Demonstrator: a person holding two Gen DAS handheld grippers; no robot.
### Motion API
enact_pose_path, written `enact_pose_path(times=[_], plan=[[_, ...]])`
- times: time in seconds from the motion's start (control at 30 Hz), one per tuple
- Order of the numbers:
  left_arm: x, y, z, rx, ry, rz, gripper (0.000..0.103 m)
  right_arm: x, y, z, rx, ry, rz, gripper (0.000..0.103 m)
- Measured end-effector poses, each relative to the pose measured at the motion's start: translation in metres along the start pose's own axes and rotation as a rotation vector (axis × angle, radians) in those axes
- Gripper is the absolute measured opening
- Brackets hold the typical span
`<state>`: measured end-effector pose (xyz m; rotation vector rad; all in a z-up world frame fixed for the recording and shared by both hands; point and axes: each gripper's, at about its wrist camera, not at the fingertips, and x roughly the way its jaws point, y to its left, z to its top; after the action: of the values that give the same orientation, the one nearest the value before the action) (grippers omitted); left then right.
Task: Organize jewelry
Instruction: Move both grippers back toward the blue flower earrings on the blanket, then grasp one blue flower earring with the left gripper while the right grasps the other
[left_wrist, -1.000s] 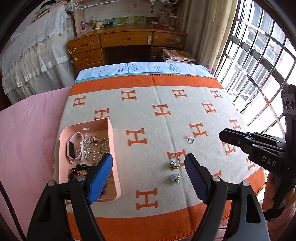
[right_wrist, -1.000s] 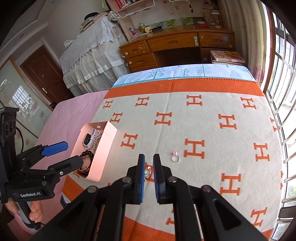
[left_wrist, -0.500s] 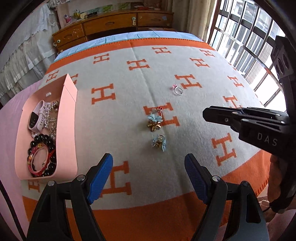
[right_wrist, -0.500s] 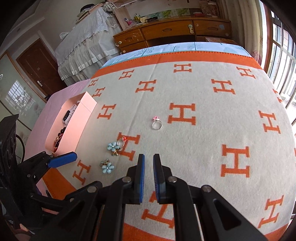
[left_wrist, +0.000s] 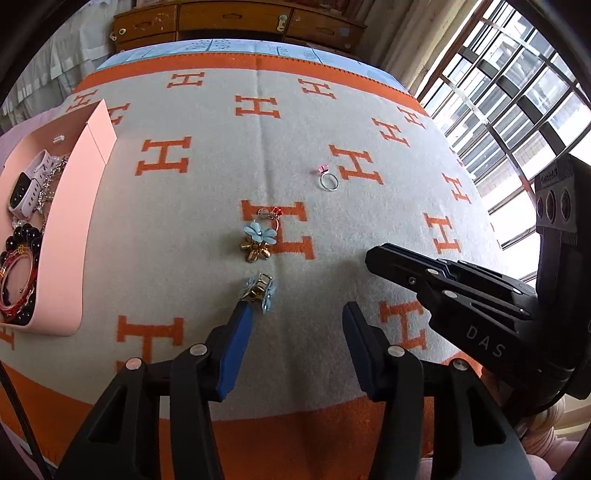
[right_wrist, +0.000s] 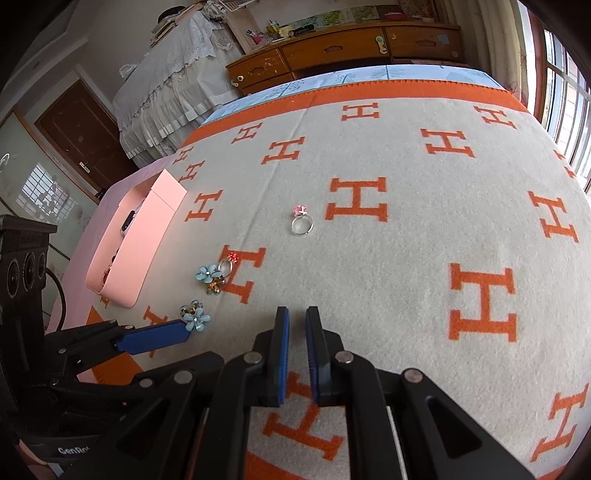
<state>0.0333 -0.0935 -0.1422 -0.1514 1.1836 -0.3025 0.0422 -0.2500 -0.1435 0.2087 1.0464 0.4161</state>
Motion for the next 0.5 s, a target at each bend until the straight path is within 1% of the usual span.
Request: enact_pose_path(times=[0.07,0.17,0.33,0.47,0.5], plan=[[0.002,0.000,0.003,-0.015,-0.002,-0.008,0.046,0.000,-0.002,0.001,0.000,-0.006,-0.004,0.009],[0.005,-0.002,0.006,-0.010,-0.011,0.006,0.045,0.000,-0.006,0.001,0.014,-0.008,0.011,0.009],[0.006,-0.002,0.013,0.005,-0.029,0.070,0.045,0.000,-0.008,0.001,0.017,-0.010,0.024,0.009],[0.007,-0.002,0.016,0.019,-0.037,0.103,0.045,0.000,-0.009,0.001,0.017,-0.014,0.032,0.009],[0.008,-0.004,0.016,0.031,-0.041,0.121,0.042,0.000,-0.010,0.001,0.018,-0.014,0.034,0.009]])
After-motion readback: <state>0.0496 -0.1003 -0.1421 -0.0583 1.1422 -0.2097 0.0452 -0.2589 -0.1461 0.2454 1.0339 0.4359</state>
